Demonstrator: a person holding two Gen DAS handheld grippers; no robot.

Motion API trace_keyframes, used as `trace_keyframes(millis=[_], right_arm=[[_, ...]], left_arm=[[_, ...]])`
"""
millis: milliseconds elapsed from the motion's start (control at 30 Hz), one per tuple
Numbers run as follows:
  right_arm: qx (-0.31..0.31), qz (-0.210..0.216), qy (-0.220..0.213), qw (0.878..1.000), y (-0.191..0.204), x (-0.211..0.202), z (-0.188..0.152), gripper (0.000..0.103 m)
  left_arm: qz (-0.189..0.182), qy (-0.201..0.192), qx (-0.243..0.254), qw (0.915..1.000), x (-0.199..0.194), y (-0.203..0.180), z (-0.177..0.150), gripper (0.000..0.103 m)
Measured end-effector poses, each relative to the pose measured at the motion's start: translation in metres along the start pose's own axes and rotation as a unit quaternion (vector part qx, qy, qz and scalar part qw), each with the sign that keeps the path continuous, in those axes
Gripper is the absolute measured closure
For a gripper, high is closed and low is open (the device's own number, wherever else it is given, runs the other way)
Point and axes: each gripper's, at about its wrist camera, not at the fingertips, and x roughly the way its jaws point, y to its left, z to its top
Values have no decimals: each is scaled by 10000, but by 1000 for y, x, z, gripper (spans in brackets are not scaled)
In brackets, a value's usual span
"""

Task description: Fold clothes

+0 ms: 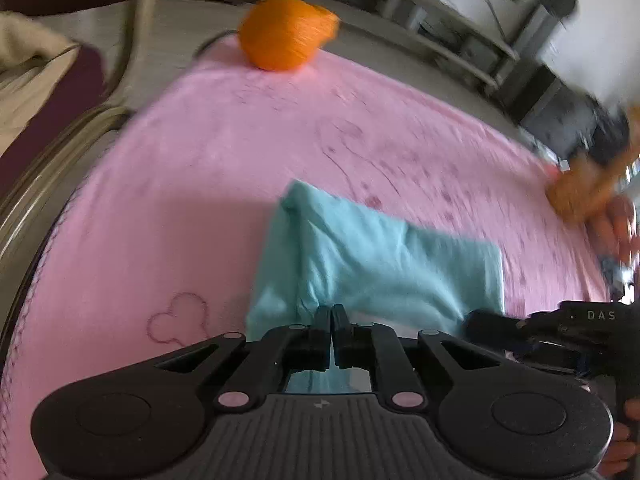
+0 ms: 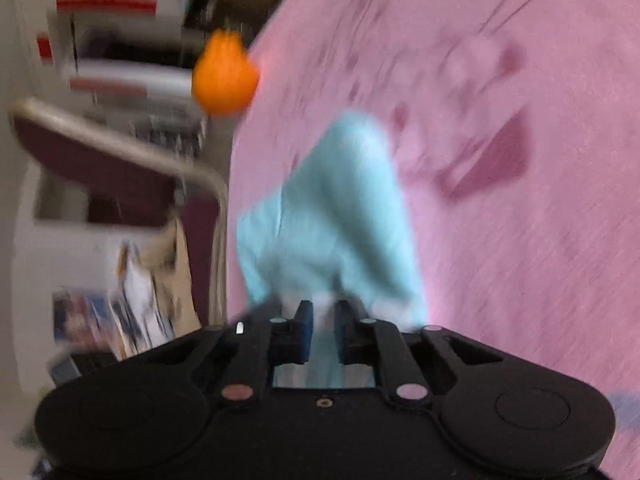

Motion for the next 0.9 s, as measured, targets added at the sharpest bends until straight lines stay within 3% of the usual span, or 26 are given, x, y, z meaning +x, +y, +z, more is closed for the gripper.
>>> trace_keyframes(millis=[67, 100, 167, 233, 300, 367, 433, 500, 633, 700, 800, 900], right_arm=[[312, -286, -798, 9959, -9, -26, 6, 95], [486, -430, -1087, 9920, -12, -40, 8, 91], [600, -907, -1260, 9860, -1, -71, 6, 90], [565, -1097, -1265, 9843, 19, -104, 0, 90], [105, -812, -1338, 9876, 56, -135, -17, 82], [-492, -656, -1559, 9844, 95, -164, -33, 74], [-1192, -707, -1995, 9700, 132, -186, -43, 73], [-1750, -777, -2406, 9516, 155, -195, -48, 71], [-2498, -1342, -2851, 9156, 148, -169, -50, 72], [-2492, -1593, -2771, 9142, 124, -149, -47, 79], [-1944, -1433, -2300, 9427, 76, -116, -37, 85], [-1432, -1174, -1714, 9676, 51, -80, -19, 87]], left_arm=[[349, -402, 14, 9986, -17, -3, 2, 97], [394, -532, 42, 9978, -25, -6, 4, 97], [275, -675, 41, 9973, -48, -11, 8, 96], [-296, -713, -153, 9969, -72, -11, 9, 92], [-1006, -782, -404, 9910, -91, -9, 11, 86], [-1400, -923, -366, 9852, -102, -13, 12, 83], [-1167, -1016, -48, 9879, -101, -24, 11, 82], [-812, -864, 234, 9927, -89, -30, 8, 84], [-293, -442, 566, 9970, -60, -32, 1, 89], [-105, -279, 743, 9968, -51, -29, -2, 90], [-59, -116, 1011, 9948, -37, -32, -5, 91], [-155, -12, 1371, 9904, -21, -39, 0, 91]])
